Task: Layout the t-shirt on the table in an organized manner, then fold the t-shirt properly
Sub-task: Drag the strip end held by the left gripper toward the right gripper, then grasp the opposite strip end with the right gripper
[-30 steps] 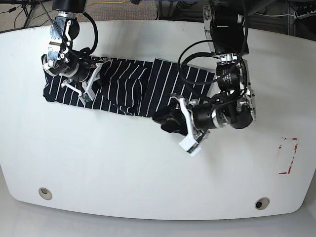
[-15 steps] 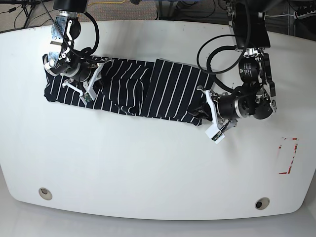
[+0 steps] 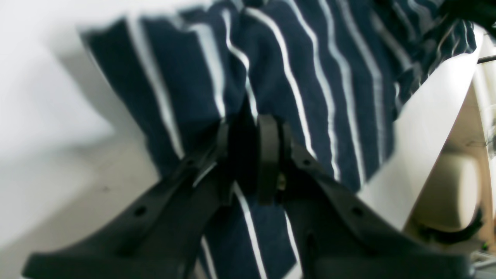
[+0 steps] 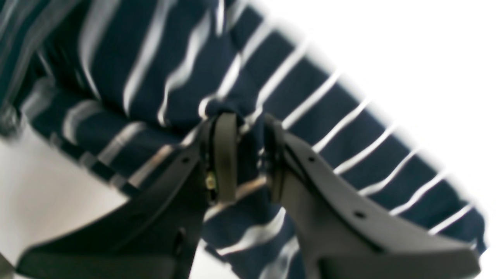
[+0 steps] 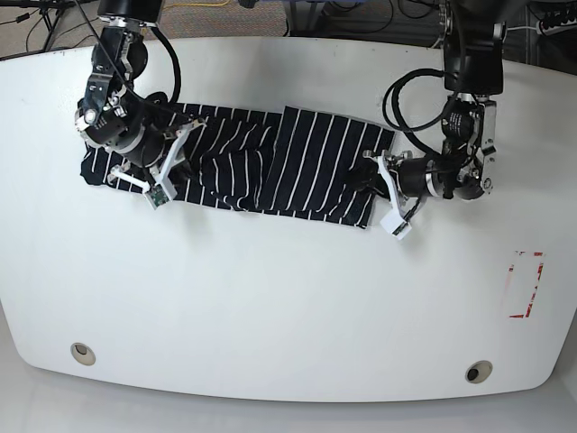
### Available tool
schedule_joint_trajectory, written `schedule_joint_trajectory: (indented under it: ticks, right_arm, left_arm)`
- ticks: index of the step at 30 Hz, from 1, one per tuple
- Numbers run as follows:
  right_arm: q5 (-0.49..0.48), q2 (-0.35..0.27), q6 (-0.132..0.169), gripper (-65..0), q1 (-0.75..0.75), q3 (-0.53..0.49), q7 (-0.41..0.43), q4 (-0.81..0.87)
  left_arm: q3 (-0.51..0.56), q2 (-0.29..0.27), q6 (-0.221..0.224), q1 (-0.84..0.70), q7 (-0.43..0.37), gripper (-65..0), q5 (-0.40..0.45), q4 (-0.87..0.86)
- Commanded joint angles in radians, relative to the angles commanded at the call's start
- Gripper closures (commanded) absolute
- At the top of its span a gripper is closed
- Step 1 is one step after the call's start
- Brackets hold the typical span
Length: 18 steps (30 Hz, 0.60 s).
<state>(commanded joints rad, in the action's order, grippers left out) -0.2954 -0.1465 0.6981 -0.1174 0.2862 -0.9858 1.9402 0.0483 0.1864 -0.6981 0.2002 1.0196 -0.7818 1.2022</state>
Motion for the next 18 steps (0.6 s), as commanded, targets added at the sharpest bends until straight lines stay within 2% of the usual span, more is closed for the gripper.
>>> schedule_joint_trajectory:
  ticks: [3, 5, 6, 7, 8, 10, 14, 18]
  right_arm:
    - [0.000, 0.003, 0.000, -18.4, 0.018, 0.002, -0.008, 0.020]
    - [0.000, 0.005, 0.000, -30.8, 0.034, 0.020, -0.052, 0.025]
    - [0.000, 0.006, 0.000, -34.7, 0.041, 0.038, -0.072, 0.025]
    - [-0.002, 0.017, 0.000, -42.3, 0.055, 0.072, -0.106, 0.025]
    - [-0.002, 0.026, 0.000, -44.9, 0.063, 0.087, -0.120, 0.025]
    - [-0.002, 0.074, 0.000, -54.4, 0.095, 0.173, -0.169, 0.025]
    - [-0.008, 0.098, 0.000, -54.4, 0.144, 0.315, -0.222, 0.021]
    - [-0.061, 0.097, 0.000, -52.3, 0.201, 0.462, -0.321, -0.011]
  left_arm:
    - [0.003, 0.000, 0.000, 0.006, -0.029, -7.1, 0.000, -0.057]
    - [0.003, 0.002, 0.000, 0.009, -0.043, -7.1, 0.000, -0.098]
    - [0.003, 0.008, 0.000, 0.009, -0.049, -7.1, 0.000, -0.107]
    - [0.003, 0.021, 0.000, 0.009, -0.060, -7.1, 0.000, -0.124]
    - [0.003, 0.026, 0.000, 0.009, -0.066, -7.1, 0.000, -0.130]
    - [0.002, 0.038, 0.000, 0.005, -0.094, -7.1, 0.000, -0.138]
    - [0.002, 0.054, 0.000, 0.003, -0.104, -7.4, 0.000, -0.140]
    - [-0.009, 0.054, 0.000, -0.011, -0.106, -7.4, -0.002, -0.140]
